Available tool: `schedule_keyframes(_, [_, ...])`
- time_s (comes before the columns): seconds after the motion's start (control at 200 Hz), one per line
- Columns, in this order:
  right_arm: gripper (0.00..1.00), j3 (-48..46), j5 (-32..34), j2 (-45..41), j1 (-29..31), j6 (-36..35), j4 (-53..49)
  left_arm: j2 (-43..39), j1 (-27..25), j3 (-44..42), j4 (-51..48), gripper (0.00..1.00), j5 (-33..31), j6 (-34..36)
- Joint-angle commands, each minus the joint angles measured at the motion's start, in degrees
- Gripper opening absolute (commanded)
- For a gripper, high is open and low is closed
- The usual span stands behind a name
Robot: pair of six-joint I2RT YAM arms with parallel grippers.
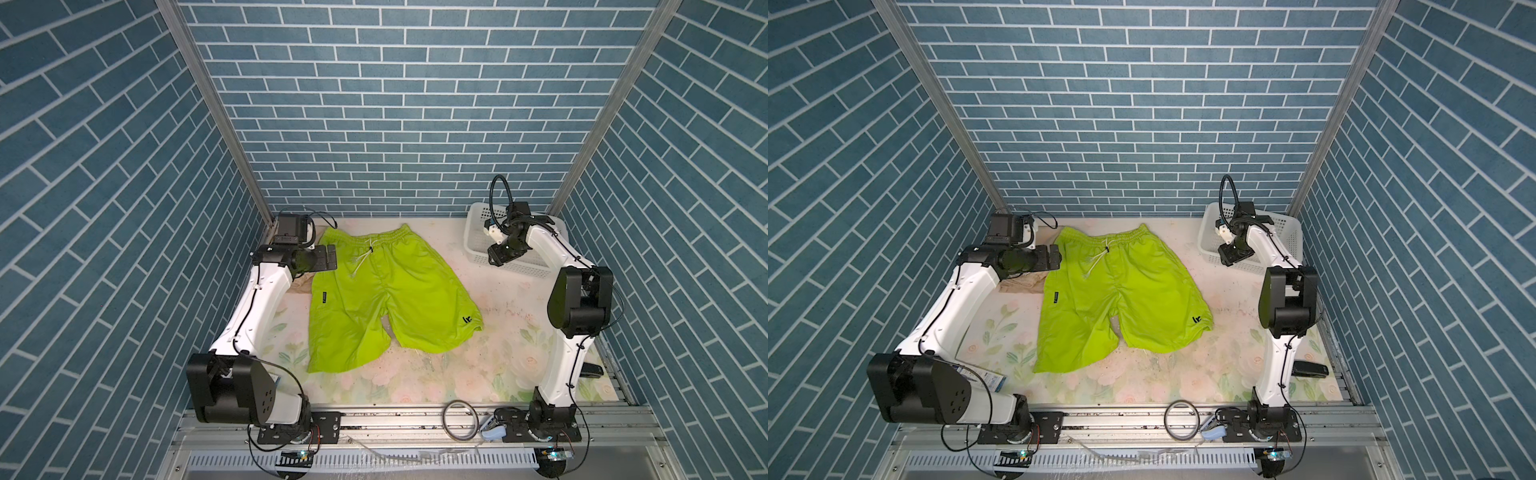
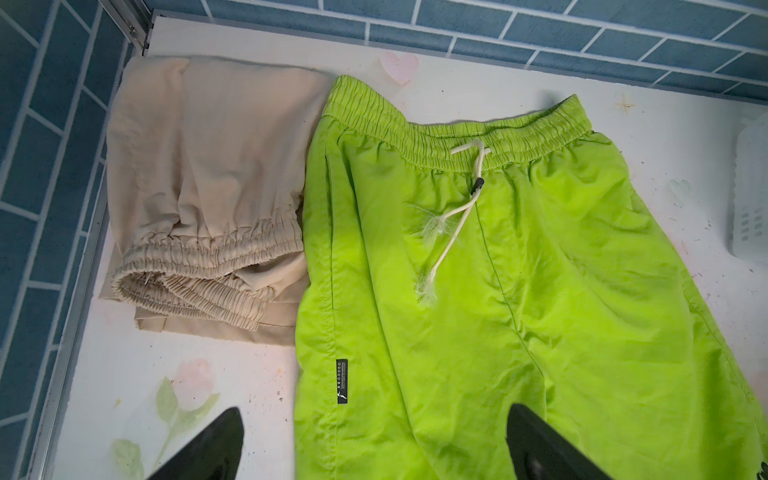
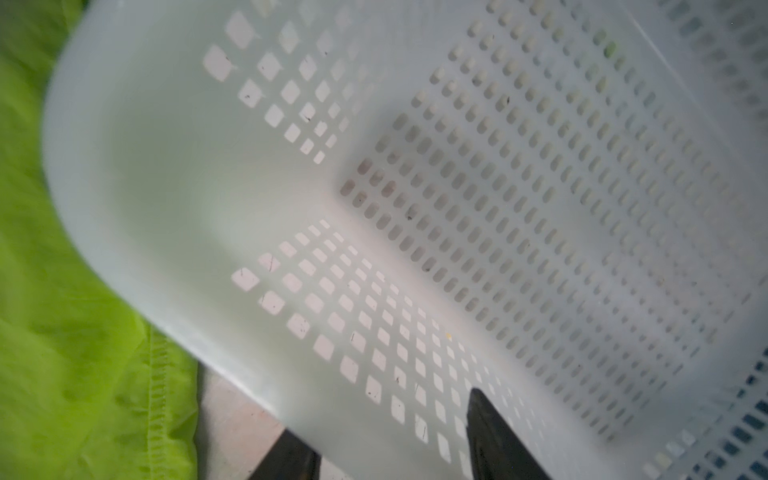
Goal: Fold and stack the shorts
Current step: 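Release the waistband and raise both grippers away from the shorts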
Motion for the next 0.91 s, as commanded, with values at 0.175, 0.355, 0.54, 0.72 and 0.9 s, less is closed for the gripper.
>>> schedule_keyframes(0.175, [0.32,2.6,-1.0,3.3,-0.1,8.3,4.7,-3.3,-0.2,-3.2,0.9,1.00,1.4,-1.8])
schedule_keyframes(0.355, [0.26,5.1,3.8,6.0,0.1,14.7,7.6,-4.3,-0.2,-5.0,1.0,1.00,2.0,-3.0])
schedule_keyframes(0.54, [0.16,7.4,8.9,10.1,0.6,17.3,12.9,-5.7,-0.2,-7.2,2.3,1.00,2.8,-4.2])
schedule_keyframes(0.72, [0.09,13.7,15.7,14.9,0.3,18.1,14.4,-6.6,-0.2,-8.5,1.7,1.00,1.3,-4.9])
schedule_keyframes(0.9, [0.23,22.1,14.6,19.6,-0.2,18.5,11.9,-7.8,-0.2,-10.8,1.2,1.00,-0.2,-6.3])
